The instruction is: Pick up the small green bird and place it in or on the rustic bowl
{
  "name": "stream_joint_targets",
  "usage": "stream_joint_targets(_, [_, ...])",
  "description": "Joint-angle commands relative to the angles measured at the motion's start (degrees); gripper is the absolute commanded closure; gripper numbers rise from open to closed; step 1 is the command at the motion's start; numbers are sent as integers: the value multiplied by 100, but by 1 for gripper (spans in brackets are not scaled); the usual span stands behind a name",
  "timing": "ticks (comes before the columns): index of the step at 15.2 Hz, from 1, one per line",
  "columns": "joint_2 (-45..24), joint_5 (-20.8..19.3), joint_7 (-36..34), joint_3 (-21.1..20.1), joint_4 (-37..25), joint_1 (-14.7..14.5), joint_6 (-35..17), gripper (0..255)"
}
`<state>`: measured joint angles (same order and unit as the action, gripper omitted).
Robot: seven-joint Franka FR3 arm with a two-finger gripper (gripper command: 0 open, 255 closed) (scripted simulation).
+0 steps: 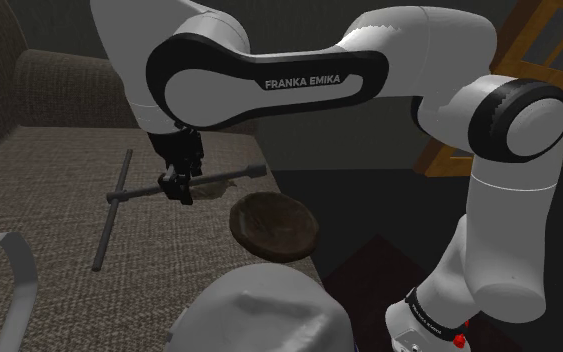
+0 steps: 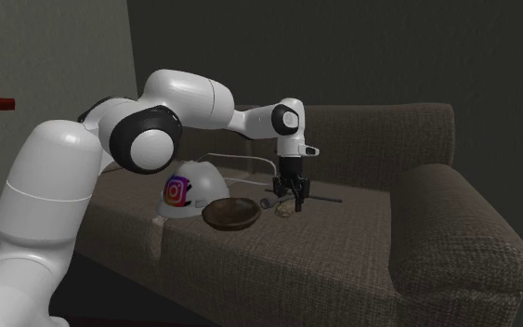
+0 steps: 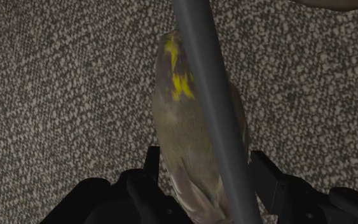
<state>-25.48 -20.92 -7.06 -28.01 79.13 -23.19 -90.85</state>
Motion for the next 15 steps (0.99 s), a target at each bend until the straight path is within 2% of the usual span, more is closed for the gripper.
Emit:
stream_joint_targets(1, [0,0,0,-1,0,-1,0,255])
stream_joint_targets(8, [1,1,0,-1,1,0,-1,255])
stream_joint_targets(15, [-24,-2,105,-9,-581,-93,539,255])
